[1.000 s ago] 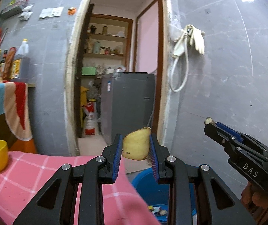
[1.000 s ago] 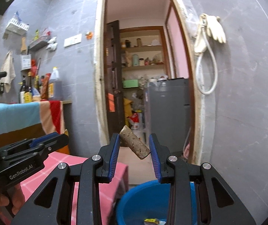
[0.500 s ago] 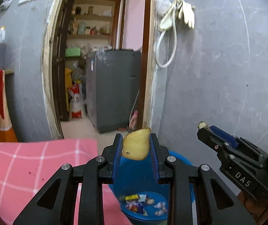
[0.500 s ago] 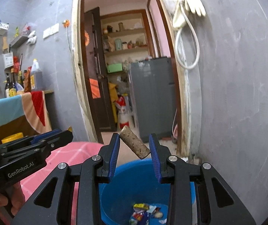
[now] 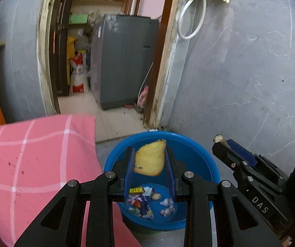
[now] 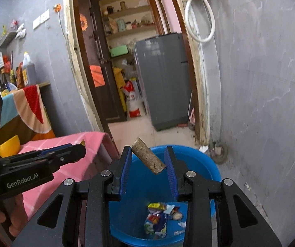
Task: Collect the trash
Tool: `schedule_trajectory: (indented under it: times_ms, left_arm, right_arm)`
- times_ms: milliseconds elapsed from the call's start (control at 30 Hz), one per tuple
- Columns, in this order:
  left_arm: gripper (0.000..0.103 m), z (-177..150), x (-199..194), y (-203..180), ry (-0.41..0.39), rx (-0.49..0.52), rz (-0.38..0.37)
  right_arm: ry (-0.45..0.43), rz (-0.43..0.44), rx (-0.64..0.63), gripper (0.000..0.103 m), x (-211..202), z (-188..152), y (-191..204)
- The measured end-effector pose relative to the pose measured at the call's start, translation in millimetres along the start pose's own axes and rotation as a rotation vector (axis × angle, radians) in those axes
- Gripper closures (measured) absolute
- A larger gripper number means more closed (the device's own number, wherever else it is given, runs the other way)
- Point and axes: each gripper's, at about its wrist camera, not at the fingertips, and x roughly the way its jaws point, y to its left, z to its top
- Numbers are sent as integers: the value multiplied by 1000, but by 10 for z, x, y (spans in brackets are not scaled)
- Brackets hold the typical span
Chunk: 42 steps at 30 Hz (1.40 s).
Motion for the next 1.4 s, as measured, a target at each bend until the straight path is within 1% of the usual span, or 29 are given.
schedule_trajectory:
  times_ms: [67, 133, 167, 233, 333, 367, 567, 633, 700, 733, 767, 833, 867, 900, 933, 1000, 1067, 1133, 1267, 1400]
  left_arm:
    - [76, -8, 44, 28, 28, -14, 3]
    - [70, -22, 52, 76, 41, -33, 0]
    - [66, -27, 46, 99, 41, -42, -2]
    - [66, -29, 36, 127, 44, -50, -4]
    - [65, -29, 19, 152, 50, -62, -2]
    - [64, -42, 3, 156, 48, -66, -2]
    - [50, -54, -176, 224, -10, -97, 4]
    - [44, -48, -263, 254, -34, -108, 9]
    - [36, -40, -370, 296, -63, -118, 18]
    - [29, -44, -425, 317, -78, -122, 22]
    - [26, -37, -468, 343, -90, -125, 28]
    - [15, -34, -579, 388, -120, -133, 38]
    - [13, -35, -626, 401, -133, -135, 41]
    - [7, -39, -677, 412, -145, -137, 46]
    - [5, -41, -737, 424, -161, -139, 51]
    - [4, -56, -835, 435, -191, -140, 62]
    - [3, -87, -946, 443, -214, -134, 74]
    - [2, -121, -1042, 438, -233, -127, 94]
    - [2, -202, -1242, 410, -277, -105, 108]
    - [2, -314, -1464, 392, -309, -90, 109]
  right_arm:
    - [15, 0, 4, 72, 31, -17, 0]
    - [24, 0, 5, 71, 44, -29, -6]
    - [26, 1, 6, 69, 48, -29, -4]
    - [27, 0, 9, 65, 47, -36, -11]
    - [28, -1, 11, 64, 36, -27, -14]
    - [26, -2, 12, 61, 34, -20, -9]
    - [-9, -8, 9, 53, -74, 26, 37]
    - [-26, -10, 0, 52, -141, 58, 69]
    - [-40, -15, -9, 48, -189, 95, 90]
    - [-50, -17, -16, 43, -228, 114, 111]
    - [-58, -18, -18, 38, -252, 128, 125]
    - [-77, -21, -29, 35, -321, 162, 166]
    - [-82, -22, -32, 33, -341, 172, 185]
    - [-90, -24, -36, 32, -375, 184, 205]
    - [-97, -24, -38, 28, -411, 193, 225]
    - [-110, -26, -43, 25, -473, 206, 260]
    - [-123, -28, -48, 18, -539, 217, 297]
    - [-141, -28, -52, 14, -626, 223, 339]
    - [-182, -31, -57, 0, -803, 208, 434]
    - [-221, -29, -65, 0, -994, 173, 525]
